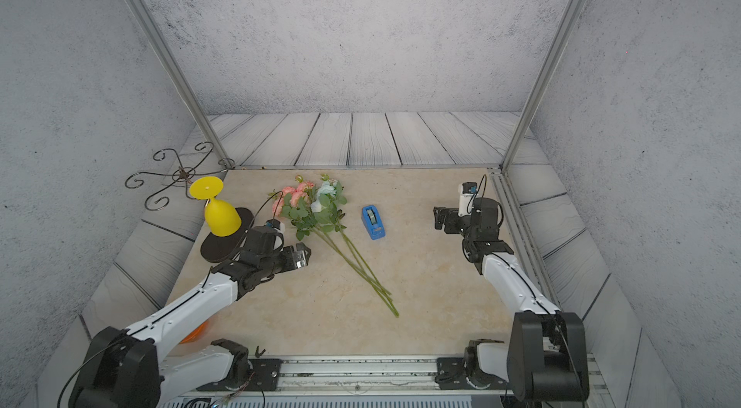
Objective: Wrap bouquets with tape
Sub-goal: Gather the flowers at the center of the board.
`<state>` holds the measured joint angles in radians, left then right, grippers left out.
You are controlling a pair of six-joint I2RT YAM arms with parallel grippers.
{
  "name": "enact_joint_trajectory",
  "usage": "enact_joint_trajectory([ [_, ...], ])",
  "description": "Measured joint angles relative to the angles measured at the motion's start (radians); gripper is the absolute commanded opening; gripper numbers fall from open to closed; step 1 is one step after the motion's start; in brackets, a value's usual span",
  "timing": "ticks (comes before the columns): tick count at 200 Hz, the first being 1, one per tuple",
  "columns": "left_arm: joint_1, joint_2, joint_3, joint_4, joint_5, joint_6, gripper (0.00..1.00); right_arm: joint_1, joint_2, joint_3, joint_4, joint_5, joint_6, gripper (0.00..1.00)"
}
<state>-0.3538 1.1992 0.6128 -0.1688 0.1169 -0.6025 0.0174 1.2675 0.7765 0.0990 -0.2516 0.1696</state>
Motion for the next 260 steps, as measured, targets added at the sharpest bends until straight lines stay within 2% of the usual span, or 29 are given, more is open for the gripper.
enact_joint_trajectory([
  [32,-0.056,0.158,0.175,-0.048,-0.001,-0.142,0.90,0.066,0.020,0.105,-0.098,-0.027,-0.017,0.99],
  [42,-0.077,0.181,0.230,-0.063,0.000,-0.185,0.85,0.121,0.023,0.134,-0.135,-0.027,-0.033,0.99],
  [61,-0.097,0.200,0.295,-0.097,-0.001,-0.268,0.83,0.239,0.046,0.205,-0.224,-0.013,-0.074,0.99],
  [79,-0.099,0.200,0.317,-0.138,-0.013,-0.333,0.82,0.364,0.090,0.295,-0.325,0.016,-0.133,0.99],
  [98,-0.101,0.198,0.323,-0.192,-0.027,-0.375,0.79,0.445,0.117,0.335,-0.369,0.014,-0.157,0.99],
  [115,-0.103,0.196,0.324,-0.233,-0.033,-0.393,0.78,0.452,0.148,0.348,-0.399,0.009,-0.164,0.99],
  [147,-0.103,0.196,0.325,-0.285,-0.049,-0.417,0.74,0.454,0.314,0.469,-0.490,-0.020,-0.155,0.99],
  [172,-0.103,0.206,0.329,-0.299,-0.049,-0.426,0.69,0.528,0.369,0.480,-0.512,-0.020,-0.166,0.99],
  [195,-0.103,0.269,0.369,-0.314,-0.039,-0.410,0.63,0.605,0.433,0.517,-0.535,-0.031,-0.174,0.99],
  [218,-0.102,0.323,0.399,-0.321,-0.034,-0.400,0.63,0.660,0.508,0.574,-0.552,-0.032,-0.182,0.99],
  [260,-0.078,0.330,0.400,-0.343,-0.021,-0.382,0.66,0.712,0.665,0.681,-0.548,-0.026,-0.177,0.99],
])
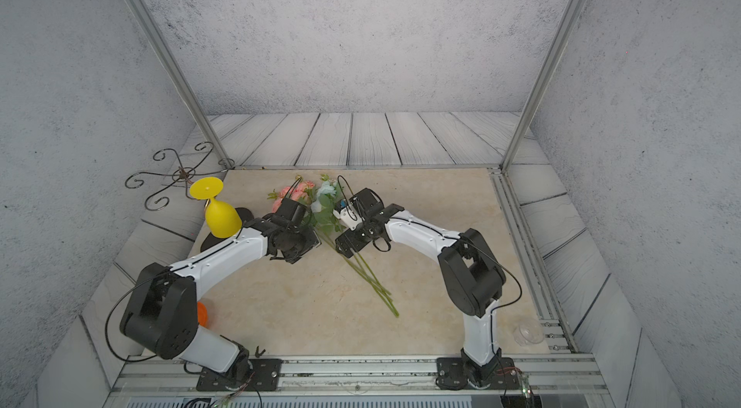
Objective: Wrap bouquets with tape
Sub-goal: Gather the flowers at the center of the board.
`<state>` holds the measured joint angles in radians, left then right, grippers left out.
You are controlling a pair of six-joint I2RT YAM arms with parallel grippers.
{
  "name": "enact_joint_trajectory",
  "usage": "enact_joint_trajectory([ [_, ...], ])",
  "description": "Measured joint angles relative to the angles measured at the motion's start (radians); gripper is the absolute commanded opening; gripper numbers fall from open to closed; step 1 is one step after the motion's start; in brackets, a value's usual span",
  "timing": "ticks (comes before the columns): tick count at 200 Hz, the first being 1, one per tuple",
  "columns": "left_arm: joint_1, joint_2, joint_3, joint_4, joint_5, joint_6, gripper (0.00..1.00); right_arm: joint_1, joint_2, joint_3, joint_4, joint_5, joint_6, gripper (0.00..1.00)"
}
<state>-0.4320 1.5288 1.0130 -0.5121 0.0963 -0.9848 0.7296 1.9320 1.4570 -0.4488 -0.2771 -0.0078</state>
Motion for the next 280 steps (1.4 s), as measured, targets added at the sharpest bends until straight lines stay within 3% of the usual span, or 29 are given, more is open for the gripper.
enact_joint_trajectory([
  [55,0.029,-0.006,-0.006,-0.032,0.006,0.045,0.66,0.006,0.240,0.188,-0.049,0.046,-0.004,0.99],
  [95,0.034,-0.050,-0.050,-0.027,0.036,0.045,0.65,0.007,0.315,0.266,-0.069,0.087,-0.013,0.98],
  [193,0.053,-0.089,-0.071,-0.029,0.060,0.046,0.64,0.024,0.365,0.335,-0.081,0.140,-0.059,0.64],
  [250,0.070,-0.105,-0.087,-0.030,0.068,0.051,0.64,0.029,0.390,0.366,-0.079,0.155,-0.097,0.18],
  [280,0.072,-0.106,-0.087,-0.030,0.074,0.058,0.63,0.029,0.374,0.330,-0.053,0.148,-0.121,0.17],
])
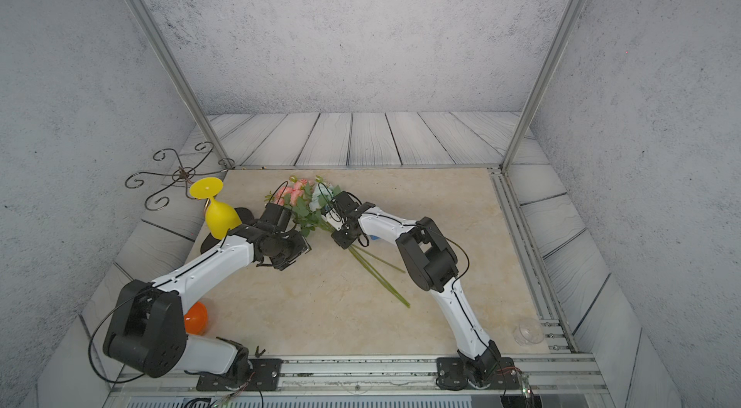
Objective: Wrap bouquets with tape
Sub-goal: Gather the flowers at the center of the board.
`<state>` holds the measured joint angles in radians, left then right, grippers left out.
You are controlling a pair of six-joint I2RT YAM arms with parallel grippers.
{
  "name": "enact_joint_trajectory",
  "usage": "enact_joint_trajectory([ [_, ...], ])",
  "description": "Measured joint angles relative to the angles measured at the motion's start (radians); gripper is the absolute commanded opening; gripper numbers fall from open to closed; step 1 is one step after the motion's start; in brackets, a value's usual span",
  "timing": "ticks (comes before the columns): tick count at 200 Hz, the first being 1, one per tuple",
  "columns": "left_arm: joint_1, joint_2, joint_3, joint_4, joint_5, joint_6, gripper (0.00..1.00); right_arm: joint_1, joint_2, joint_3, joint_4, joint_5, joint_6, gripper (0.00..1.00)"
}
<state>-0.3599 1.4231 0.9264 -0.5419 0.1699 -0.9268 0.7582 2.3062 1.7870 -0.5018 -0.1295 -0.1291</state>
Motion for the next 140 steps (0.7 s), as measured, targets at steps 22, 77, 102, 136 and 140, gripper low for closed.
enact_joint_trajectory([
  [22,0.000,0.000,0.000,0.000,0.003,0.007,0.63,-0.002,-0.012,-0.023,0.006,-0.015,-0.028,0.00],
  [77,0.000,-0.002,0.004,-0.001,0.003,0.037,0.61,-0.010,-0.056,-0.057,-0.092,-0.045,-0.135,0.00],
  [102,0.000,-0.011,0.032,-0.008,0.000,0.066,0.60,-0.016,-0.135,-0.164,-0.156,-0.069,-0.198,0.00],
  [136,0.000,-0.049,0.049,-0.008,-0.001,0.093,0.60,-0.021,-0.252,-0.332,-0.184,-0.086,-0.298,0.00],
  [140,0.000,-0.052,0.049,-0.008,-0.002,0.096,0.60,-0.021,-0.257,-0.340,-0.187,-0.088,-0.306,0.00],
])
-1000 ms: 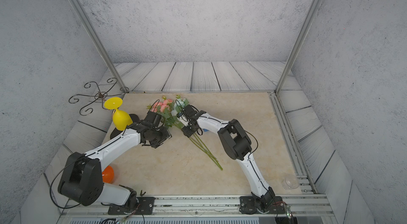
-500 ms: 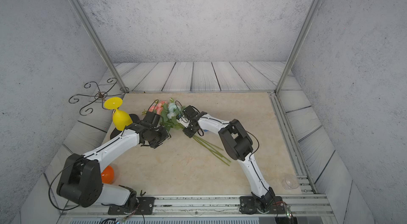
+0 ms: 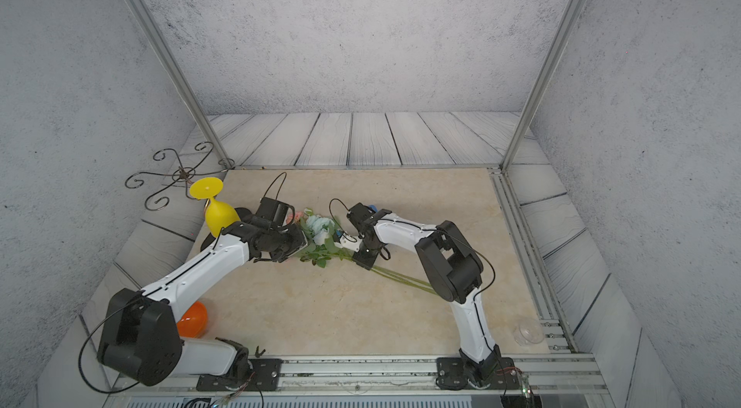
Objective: Wrap bouquets with tape
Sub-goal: Gather the flowers at the center of the board.
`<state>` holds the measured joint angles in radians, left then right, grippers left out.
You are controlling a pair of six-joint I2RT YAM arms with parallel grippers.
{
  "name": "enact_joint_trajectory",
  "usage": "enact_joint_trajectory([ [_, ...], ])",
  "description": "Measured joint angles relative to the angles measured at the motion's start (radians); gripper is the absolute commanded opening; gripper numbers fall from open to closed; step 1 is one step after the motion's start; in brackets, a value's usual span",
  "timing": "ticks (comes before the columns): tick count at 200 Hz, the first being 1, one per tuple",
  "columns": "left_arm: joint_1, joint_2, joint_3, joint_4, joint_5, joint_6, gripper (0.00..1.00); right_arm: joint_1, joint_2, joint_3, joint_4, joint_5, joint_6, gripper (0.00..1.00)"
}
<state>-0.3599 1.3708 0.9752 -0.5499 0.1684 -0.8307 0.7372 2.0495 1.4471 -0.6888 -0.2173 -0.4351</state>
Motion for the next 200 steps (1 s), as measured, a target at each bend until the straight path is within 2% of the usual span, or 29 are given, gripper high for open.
enact_joint_trajectory([
  [60,0.018,-0.031,0.025,0.019,-0.028,0.068,0.59,-0.002,0.031,0.067,-0.089,0.001,-0.099,0.00],
  [108,0.022,0.009,0.035,0.061,0.067,0.146,0.59,-0.024,0.025,0.055,-0.081,0.026,-0.201,0.00],
  [140,0.022,0.056,0.064,0.059,0.110,0.199,0.59,-0.086,0.066,0.137,-0.115,0.042,-0.249,0.00],
  [200,0.022,0.099,0.116,0.060,0.185,0.233,0.59,-0.139,0.083,0.147,-0.115,0.055,-0.272,0.01],
])
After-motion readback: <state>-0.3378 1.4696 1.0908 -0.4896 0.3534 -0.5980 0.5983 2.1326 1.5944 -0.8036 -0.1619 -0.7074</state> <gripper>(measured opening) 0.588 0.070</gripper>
